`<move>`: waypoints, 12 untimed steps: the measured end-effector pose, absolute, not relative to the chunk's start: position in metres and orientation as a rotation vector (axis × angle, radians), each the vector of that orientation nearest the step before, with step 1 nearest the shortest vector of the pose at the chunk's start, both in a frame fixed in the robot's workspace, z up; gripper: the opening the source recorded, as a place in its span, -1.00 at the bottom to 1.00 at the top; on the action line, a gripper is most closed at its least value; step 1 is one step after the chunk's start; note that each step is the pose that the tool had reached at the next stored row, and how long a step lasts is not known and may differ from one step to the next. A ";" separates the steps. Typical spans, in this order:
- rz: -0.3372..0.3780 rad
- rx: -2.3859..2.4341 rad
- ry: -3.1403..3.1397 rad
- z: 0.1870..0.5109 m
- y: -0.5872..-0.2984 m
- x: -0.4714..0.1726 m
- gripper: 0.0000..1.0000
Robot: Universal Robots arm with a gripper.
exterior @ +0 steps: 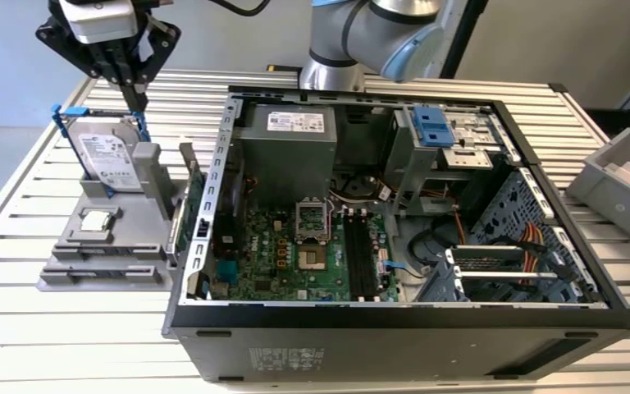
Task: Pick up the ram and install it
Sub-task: 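Reach for the ram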
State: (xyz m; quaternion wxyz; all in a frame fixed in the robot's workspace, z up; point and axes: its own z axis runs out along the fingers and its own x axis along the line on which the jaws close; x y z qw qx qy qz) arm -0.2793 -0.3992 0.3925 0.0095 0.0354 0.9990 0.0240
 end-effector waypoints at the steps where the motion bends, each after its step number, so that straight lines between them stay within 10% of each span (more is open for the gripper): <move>1: 0.075 0.110 3.120 0.393 -0.399 -0.280 -1.00; 12: 0.075 0.105 3.120 0.392 -0.399 -0.292 -1.00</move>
